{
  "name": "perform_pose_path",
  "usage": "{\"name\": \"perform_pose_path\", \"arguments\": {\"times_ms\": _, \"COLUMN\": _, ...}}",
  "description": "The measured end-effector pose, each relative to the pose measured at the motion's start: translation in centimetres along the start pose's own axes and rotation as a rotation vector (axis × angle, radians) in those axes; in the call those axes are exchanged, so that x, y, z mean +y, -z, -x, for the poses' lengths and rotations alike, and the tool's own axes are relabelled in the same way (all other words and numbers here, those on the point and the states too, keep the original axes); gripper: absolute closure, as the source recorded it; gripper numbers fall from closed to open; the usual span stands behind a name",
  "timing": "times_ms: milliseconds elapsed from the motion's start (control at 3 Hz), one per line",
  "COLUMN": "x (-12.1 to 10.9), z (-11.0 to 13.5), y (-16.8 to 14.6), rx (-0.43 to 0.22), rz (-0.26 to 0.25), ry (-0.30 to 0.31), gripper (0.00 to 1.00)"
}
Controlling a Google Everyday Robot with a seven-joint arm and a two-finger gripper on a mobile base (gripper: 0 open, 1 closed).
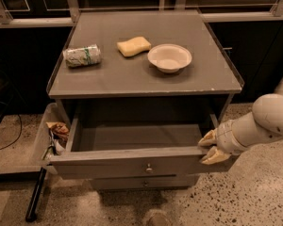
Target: Open top drawer
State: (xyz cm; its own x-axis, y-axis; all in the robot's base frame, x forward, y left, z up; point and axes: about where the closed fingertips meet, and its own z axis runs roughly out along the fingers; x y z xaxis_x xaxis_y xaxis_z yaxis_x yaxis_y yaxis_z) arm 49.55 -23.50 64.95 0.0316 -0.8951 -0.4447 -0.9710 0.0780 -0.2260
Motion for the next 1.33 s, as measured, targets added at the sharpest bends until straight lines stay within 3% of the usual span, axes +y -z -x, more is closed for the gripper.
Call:
{"name": "perform_pose_path", "arguments": {"times_ms": 667, "x": 0.3, "z": 0.1, "y": -0.3, "rx": -0.021, "rz": 0.013, "ry": 0.011, "gripper": 0.00}}
{"name": "perform_pose_path", "arguments": {"times_ms": 1000, "x": 2.4, "z": -0.9, "y": 0.5, "rx": -0.034, "rz": 0.020, "ry": 0.005, "gripper": 0.00}}
{"name": "perform_pose_path", "arguments": {"times_ms": 1333, "x": 5.5, "z": -2.3, "y": 2.6, "rx": -0.035, "rz": -0.001, "ry": -0.004, "gripper": 0.18}}
